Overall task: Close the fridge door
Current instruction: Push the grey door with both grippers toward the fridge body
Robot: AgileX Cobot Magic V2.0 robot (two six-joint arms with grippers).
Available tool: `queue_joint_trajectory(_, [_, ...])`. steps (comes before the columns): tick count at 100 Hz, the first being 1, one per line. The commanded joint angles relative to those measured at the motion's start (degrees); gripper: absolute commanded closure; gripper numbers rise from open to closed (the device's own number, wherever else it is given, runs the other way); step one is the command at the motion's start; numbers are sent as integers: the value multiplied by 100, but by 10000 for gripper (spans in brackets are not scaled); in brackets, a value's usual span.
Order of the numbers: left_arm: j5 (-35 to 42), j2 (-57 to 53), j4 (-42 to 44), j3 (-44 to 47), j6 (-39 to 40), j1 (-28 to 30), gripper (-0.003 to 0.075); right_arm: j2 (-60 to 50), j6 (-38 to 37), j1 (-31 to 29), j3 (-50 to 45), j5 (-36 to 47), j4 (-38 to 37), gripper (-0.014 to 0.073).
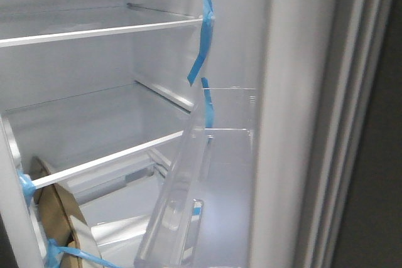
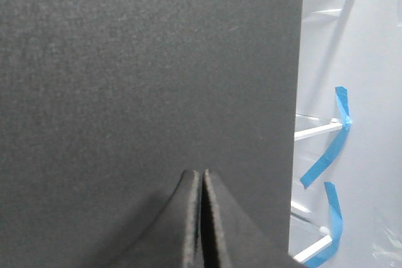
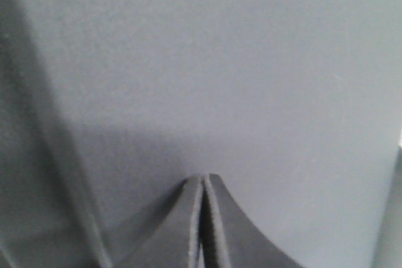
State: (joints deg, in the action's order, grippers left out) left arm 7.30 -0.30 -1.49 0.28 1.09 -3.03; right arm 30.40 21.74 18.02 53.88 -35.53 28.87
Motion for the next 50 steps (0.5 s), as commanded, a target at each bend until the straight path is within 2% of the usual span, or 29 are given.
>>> queue_joint_trajectory(1, [416, -59, -23, 201, 25, 27, 740, 197, 327, 40, 194, 362, 444, 638])
queue_joint_trajectory(35, [416, -59, -23, 201, 25, 27, 740, 1074, 2052, 62, 208, 414, 2487, 638])
queue_joint_trajectory(50, [416, -59, -23, 201, 25, 27, 740, 1657, 2551, 62, 497, 368, 2876, 638])
